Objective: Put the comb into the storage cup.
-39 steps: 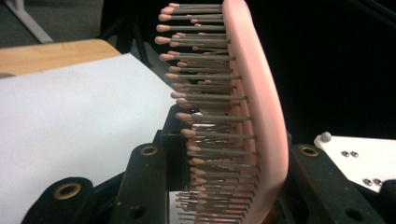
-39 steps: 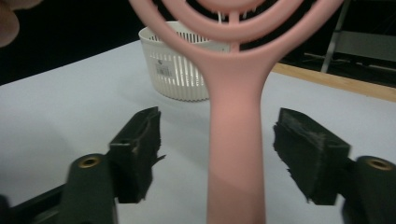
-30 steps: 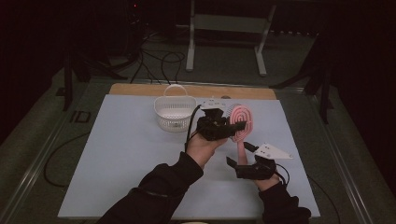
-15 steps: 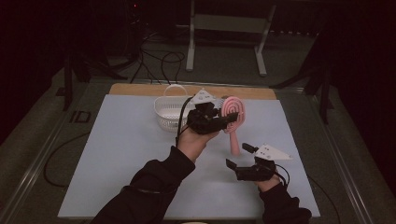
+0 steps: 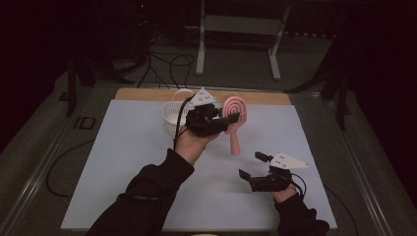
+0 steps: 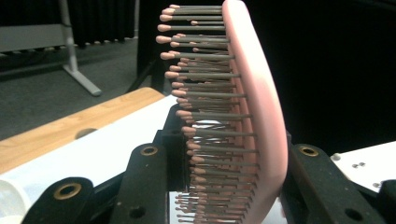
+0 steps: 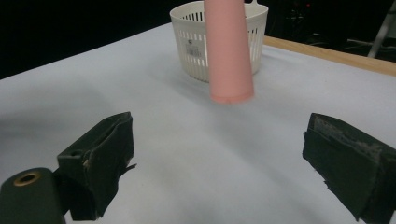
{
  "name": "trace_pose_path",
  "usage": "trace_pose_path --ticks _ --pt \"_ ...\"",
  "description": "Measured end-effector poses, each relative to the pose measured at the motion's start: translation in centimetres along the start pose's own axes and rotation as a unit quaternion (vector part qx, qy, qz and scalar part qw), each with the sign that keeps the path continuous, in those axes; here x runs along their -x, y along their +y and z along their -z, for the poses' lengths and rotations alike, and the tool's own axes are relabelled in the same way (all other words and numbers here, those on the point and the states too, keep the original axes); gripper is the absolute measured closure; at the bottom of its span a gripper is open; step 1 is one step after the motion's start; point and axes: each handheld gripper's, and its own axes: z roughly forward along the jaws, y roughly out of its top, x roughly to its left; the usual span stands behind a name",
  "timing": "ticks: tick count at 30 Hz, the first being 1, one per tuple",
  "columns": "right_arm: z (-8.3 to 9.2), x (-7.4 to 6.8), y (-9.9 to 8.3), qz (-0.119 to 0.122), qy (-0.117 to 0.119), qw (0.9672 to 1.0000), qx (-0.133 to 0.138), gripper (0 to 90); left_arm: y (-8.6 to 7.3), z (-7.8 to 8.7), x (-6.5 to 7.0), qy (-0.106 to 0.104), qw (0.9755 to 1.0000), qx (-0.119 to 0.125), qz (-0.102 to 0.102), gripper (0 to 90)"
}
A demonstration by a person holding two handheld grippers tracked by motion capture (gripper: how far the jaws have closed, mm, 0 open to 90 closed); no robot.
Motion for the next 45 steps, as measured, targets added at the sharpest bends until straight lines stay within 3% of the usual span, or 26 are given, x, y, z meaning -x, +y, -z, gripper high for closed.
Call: trace_pose_path --ticks 21,34,45 --pt "0.2 0.0 0.1 0.007 0.006 1.0 0.003 8.7 2.1 3.2 -3.4 0.058 0.9976 -0.002 -0.039 64.8" --pt "0.2 -0.1 0.2 0.007 0.009 0.9999 0.002 8.8 3.6 4.4 -5.0 0.091 0.9935 -0.002 -0.068 64.8" --pt "0.2 -0.1 0.2 0.008 0.012 0.9999 0.005 8.8 4.3 4.9 -6.5 0.12 0.9882 -0.005 -0.095 64.8"
